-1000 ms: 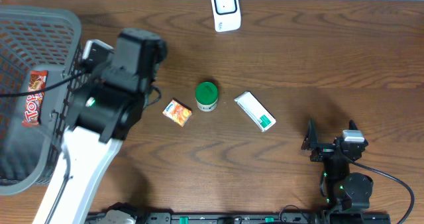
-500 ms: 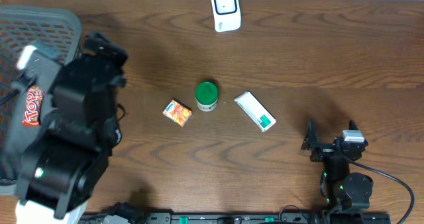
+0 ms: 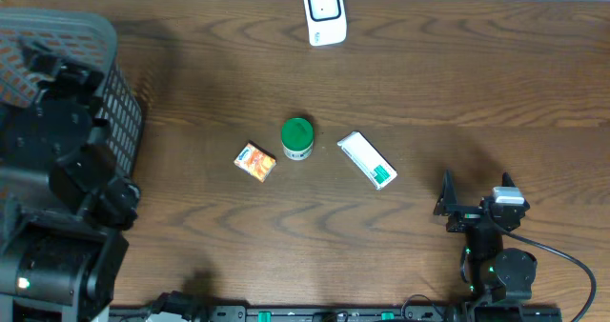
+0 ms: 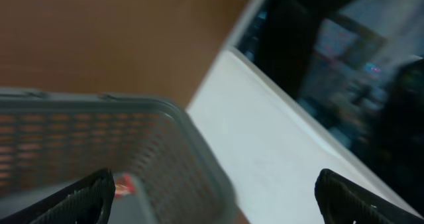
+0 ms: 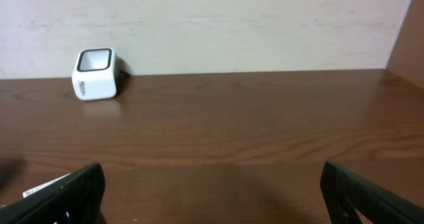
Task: Scan the item barcode
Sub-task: 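Move the left gripper back into the basket toward the red Top bar, then grasp the red Top chocolate bar with the left gripper and lift it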
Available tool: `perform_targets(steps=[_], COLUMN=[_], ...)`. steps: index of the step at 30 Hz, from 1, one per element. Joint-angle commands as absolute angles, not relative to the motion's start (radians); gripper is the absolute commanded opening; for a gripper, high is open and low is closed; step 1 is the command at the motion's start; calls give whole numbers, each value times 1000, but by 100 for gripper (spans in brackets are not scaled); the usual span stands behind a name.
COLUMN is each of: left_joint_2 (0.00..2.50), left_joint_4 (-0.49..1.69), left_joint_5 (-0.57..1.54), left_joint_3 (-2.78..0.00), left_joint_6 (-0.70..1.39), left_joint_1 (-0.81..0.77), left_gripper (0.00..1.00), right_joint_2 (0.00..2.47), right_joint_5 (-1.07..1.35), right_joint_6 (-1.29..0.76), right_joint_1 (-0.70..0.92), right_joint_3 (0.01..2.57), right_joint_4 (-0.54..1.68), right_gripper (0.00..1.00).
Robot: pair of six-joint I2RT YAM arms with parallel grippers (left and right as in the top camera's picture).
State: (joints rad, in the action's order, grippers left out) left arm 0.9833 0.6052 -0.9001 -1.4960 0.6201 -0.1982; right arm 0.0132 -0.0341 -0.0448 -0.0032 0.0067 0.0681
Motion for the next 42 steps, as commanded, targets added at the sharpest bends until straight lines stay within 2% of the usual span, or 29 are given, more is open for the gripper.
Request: perform_targets(steps=[1,2,5,12,16,19,30,36,42], left_joint_2=[1003,1010,1040,1159,1246,1312,1573,1700,1782], left_joint_4=[630,640,653,650,650,650,722,675,665], left_joint_5=[-931,-928,-898,-457,-292,-243,-243,-246,-246], left_joint_3=[-1495,-1495,-1495,-1495,-1495,-1495,-1495,-1495,-1495], left_joint_6=[577,577,584,607,626,626,608,348,236], left_joint_1=[-97,-67,25,350,501,577,647,647,649], left_gripper=[98,100,98,98,98,98,98,98,98], right_joint_2=[12,12,12,12,12,12,12,12,12], right_joint_5=[-40,-40,-40,-40,-40,-40,-40,-40,-40], right_joint_6=[-55,-55,-55,-55,-55,-55,-55,-55,-55], right_joint_1=[7,7,7,7,7,7,7,7,7], right_joint_3=[6,6,6,6,6,6,6,6,6], right_joint_4=[72,72,72,72,72,72,72,72,72], right_gripper=[99,99,99,99,99,99,99,99,99])
